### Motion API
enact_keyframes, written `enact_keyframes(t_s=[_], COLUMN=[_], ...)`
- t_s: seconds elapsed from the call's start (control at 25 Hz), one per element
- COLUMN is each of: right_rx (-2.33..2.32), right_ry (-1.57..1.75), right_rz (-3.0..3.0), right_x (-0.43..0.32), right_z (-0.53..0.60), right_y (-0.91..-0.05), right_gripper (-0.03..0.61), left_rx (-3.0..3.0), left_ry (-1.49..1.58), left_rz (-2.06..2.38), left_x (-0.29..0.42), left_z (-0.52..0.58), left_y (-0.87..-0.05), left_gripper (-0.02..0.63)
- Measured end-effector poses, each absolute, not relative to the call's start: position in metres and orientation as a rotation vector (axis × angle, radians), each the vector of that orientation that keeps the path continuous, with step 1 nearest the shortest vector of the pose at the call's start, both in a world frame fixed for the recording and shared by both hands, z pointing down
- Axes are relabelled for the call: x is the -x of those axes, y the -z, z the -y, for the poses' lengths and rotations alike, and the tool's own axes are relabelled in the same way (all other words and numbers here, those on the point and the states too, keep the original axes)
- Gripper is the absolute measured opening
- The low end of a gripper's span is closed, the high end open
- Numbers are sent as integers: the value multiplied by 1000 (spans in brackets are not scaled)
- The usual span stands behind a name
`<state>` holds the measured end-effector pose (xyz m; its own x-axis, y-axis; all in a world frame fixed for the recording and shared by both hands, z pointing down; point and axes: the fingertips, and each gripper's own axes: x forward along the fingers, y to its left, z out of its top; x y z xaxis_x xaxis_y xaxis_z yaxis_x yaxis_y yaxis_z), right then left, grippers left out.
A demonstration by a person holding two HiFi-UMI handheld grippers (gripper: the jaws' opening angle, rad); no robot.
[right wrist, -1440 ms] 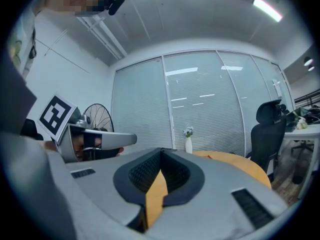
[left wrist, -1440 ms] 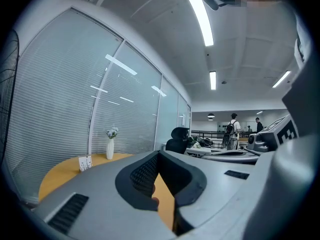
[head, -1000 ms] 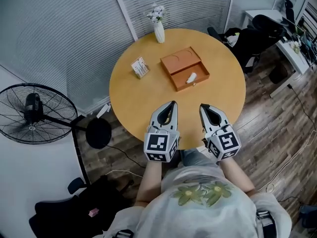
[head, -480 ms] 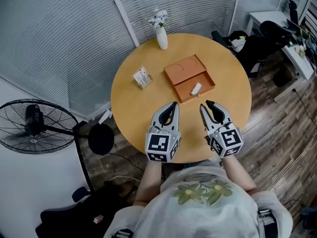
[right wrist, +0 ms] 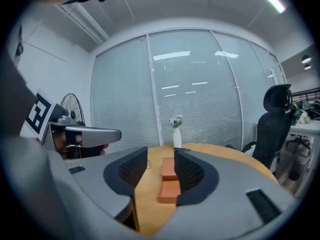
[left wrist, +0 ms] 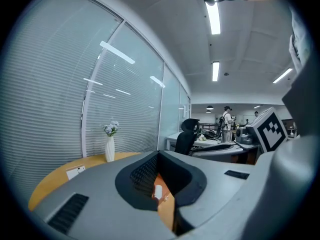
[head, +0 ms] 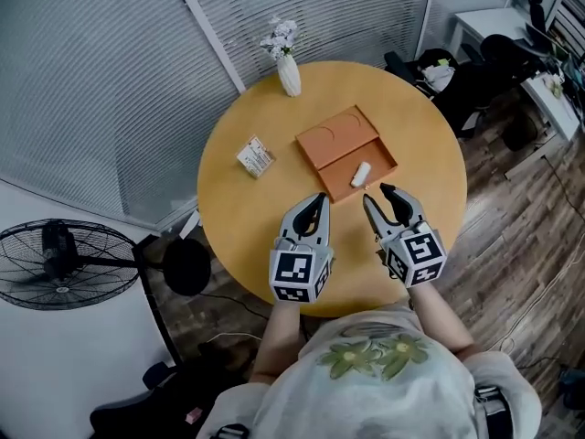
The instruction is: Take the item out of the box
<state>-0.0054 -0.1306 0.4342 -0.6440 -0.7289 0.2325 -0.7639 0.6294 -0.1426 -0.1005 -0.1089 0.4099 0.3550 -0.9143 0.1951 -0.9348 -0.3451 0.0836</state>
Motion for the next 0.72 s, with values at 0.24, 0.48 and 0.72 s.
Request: enact_keyframes(t_s=[0.24,0.48,0.72], right_rx=[-1224,-1202,-1173], right_ry=[-439,-519,-582], right_rz=[2604,2515,2436], right_x=[10,12,13], right_z=[157,180,202], right_y=[-462,-492,-523], right_gripper=[221,221,222], left_rx=[-2439,-2424,-2409], left_ry=[-209,-237,-252], left_rz=[1636,1598,1557], left_x=[96,93,90], left_z=[134,153,171], left_y=[-427,-445,-462], left_gripper=[2,2,2])
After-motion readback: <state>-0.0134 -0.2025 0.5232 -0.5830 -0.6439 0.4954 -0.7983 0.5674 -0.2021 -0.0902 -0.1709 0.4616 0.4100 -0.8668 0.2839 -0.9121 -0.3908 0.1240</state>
